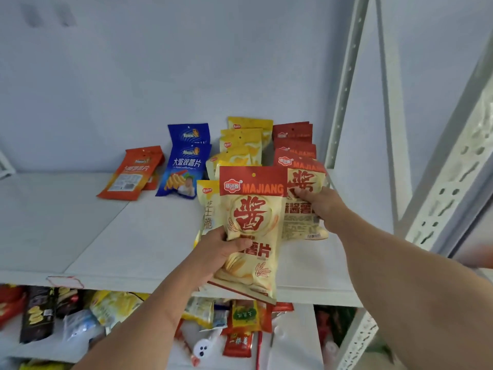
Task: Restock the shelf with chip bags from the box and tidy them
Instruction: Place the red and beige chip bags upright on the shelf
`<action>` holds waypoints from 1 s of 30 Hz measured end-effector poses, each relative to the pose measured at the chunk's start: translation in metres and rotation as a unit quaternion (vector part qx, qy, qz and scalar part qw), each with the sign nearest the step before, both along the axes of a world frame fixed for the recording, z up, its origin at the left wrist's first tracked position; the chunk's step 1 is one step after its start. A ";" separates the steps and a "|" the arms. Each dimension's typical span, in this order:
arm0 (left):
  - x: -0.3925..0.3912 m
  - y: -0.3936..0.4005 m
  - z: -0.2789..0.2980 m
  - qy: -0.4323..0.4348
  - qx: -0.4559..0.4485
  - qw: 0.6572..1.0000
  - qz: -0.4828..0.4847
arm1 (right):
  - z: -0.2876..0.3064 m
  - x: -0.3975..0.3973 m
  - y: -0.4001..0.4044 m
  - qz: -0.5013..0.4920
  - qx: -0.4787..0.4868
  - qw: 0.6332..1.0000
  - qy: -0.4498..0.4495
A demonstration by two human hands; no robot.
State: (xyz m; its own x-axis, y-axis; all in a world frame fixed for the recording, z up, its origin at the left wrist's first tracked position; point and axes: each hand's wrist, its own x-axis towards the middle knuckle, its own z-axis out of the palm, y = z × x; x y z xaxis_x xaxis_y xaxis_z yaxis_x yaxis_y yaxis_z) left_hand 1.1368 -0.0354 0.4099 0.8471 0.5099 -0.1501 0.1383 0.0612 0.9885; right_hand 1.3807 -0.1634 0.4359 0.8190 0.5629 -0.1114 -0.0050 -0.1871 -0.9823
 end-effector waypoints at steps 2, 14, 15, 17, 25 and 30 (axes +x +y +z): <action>0.017 -0.002 0.001 0.001 0.002 1.000 0.020 | 0.000 0.025 0.005 0.010 -0.004 1.000 0.004; 0.069 0.002 0.006 0.012 0.004 0.998 0.066 | -0.045 0.075 0.048 -0.018 -0.060 0.998 0.008; 0.070 0.004 0.005 0.011 0.004 0.997 0.072 | -0.047 0.077 0.051 -0.026 -0.066 0.997 0.000; 0.072 0.007 0.002 0.011 0.006 0.997 0.076 | -0.051 0.081 0.056 -0.038 -0.081 0.996 -0.007; 0.087 0.015 -0.010 0.029 0.005 0.996 0.084 | -0.056 0.085 0.064 -0.032 -0.119 0.992 -0.028; 0.102 0.016 -0.010 0.029 0.015 0.996 0.081 | -0.047 0.082 0.060 -0.047 -0.107 0.993 -0.017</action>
State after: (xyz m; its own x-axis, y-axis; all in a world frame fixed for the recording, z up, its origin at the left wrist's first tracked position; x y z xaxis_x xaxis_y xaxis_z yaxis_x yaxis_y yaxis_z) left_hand 1.2383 -0.0197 0.4000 0.7430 0.6449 -0.1791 0.1861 0.0580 0.9808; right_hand 1.4632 -0.1034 0.3885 0.8717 0.4508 -0.1918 0.0001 -0.3918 -0.9201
